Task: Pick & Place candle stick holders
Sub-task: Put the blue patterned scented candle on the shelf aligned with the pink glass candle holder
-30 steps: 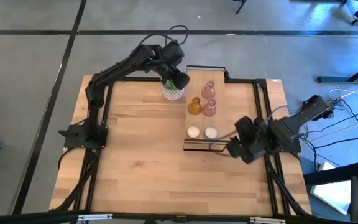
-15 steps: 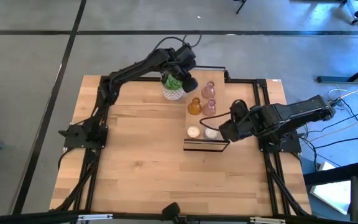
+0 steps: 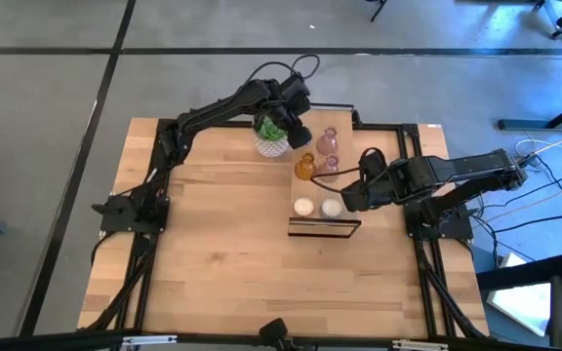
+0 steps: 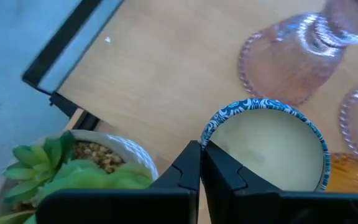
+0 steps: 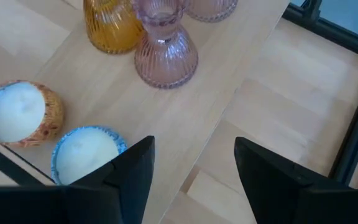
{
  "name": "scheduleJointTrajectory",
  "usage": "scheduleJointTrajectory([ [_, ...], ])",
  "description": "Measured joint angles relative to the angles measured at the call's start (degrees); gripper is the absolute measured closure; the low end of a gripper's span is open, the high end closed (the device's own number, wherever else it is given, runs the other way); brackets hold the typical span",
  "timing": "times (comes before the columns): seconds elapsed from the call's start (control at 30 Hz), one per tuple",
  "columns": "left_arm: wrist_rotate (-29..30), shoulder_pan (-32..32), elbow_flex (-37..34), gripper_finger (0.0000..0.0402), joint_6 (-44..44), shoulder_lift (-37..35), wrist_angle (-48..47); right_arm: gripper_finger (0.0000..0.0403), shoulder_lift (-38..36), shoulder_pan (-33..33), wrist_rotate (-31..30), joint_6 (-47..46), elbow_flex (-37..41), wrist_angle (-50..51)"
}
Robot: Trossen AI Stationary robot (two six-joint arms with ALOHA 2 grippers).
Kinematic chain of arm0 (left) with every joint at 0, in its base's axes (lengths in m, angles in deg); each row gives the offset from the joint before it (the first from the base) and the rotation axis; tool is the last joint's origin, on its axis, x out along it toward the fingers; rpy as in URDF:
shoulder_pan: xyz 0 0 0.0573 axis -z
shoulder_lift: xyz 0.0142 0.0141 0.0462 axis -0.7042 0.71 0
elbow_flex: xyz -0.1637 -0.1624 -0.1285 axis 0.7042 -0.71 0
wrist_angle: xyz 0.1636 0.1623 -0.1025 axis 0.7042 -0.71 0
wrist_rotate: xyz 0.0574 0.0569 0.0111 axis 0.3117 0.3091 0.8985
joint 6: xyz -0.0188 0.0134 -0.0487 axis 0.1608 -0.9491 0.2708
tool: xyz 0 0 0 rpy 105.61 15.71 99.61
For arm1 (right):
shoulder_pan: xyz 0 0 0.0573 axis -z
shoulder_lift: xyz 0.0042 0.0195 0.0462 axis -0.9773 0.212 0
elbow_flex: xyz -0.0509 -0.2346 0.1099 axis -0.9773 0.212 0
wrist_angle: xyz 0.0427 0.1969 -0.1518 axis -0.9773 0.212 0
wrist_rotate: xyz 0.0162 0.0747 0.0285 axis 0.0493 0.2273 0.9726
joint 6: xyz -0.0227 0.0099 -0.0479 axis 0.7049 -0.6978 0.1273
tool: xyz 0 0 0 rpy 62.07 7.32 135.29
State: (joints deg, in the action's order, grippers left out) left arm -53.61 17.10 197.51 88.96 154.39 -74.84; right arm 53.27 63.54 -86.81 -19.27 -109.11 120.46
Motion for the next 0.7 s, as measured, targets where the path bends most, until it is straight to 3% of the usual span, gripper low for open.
scheduleJointTrajectory([
  [0.7, -0.44, 0.31, -0.91, 0.0371, -1.16, 0.00, 0.54, 0.0178, -0.02, 0.02, -0.50, 0.00, 0.00, -2.66],
])
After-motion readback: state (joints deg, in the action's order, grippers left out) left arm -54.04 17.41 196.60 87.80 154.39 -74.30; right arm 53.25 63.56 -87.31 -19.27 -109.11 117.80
